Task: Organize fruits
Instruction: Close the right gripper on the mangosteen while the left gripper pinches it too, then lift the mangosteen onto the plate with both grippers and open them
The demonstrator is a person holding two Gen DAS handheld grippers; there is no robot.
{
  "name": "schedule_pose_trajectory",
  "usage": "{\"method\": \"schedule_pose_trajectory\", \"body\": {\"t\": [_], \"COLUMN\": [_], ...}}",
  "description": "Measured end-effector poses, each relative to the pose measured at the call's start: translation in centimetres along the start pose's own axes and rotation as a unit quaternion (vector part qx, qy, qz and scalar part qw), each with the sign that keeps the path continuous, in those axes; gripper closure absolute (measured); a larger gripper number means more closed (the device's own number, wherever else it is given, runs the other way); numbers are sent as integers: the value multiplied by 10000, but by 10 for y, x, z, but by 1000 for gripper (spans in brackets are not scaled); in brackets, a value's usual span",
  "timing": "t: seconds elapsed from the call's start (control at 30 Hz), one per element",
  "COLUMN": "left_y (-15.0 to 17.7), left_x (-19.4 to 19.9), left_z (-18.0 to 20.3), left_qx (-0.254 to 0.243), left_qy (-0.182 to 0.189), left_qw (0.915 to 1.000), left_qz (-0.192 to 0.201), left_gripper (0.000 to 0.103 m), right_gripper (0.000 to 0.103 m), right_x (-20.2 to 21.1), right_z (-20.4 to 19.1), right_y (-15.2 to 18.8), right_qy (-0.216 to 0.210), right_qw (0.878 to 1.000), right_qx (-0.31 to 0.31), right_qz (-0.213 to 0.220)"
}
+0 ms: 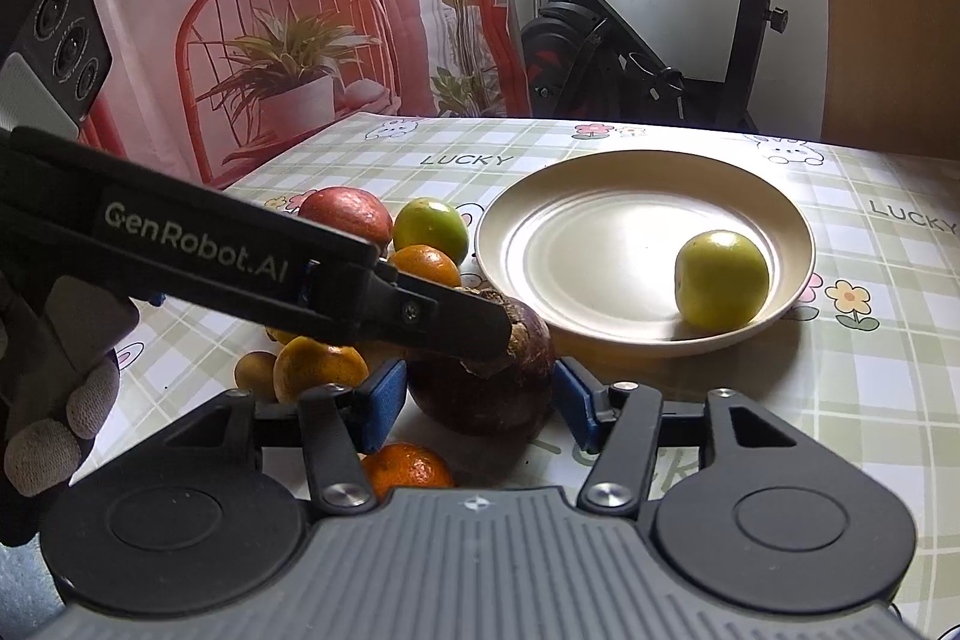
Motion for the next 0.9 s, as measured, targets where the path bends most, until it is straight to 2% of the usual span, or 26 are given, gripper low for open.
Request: {"method": "schedule_pose_trajectory", "body": {"t": [0.4, 0.63, 0.9], "left_y": [6, -9, -48], "left_x": [-10, 9, 13], "left_z": [3, 24, 24], "left_qx": [-188, -640, -597], "left_qy": [-164, -243, -192], "left_qw": [9995, 9975, 9970], "left_qz": [-169, 191, 444], "left_gripper": [41, 41, 41], "right_gripper": [41, 41, 41], "right_x": [-10, 6, -4], "right_z": [3, 10, 24], "right_y": [0, -22, -63], "right_qy": [-14, -42, -96], "right_qw": [9999, 9994, 9993], "right_qx": [-108, -269, -145], "right_qz": [-61, 218, 339]}}
Point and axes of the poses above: each gripper's, at about its wrist camera, not at the fingertips, and x roughly against the way its jaws point, z to its right, y to its underside, the point moved 3 cm from there along -x, roughly the way its jaws point, and after that the axes turned 6 degrees about x, right-handed, at the moved point
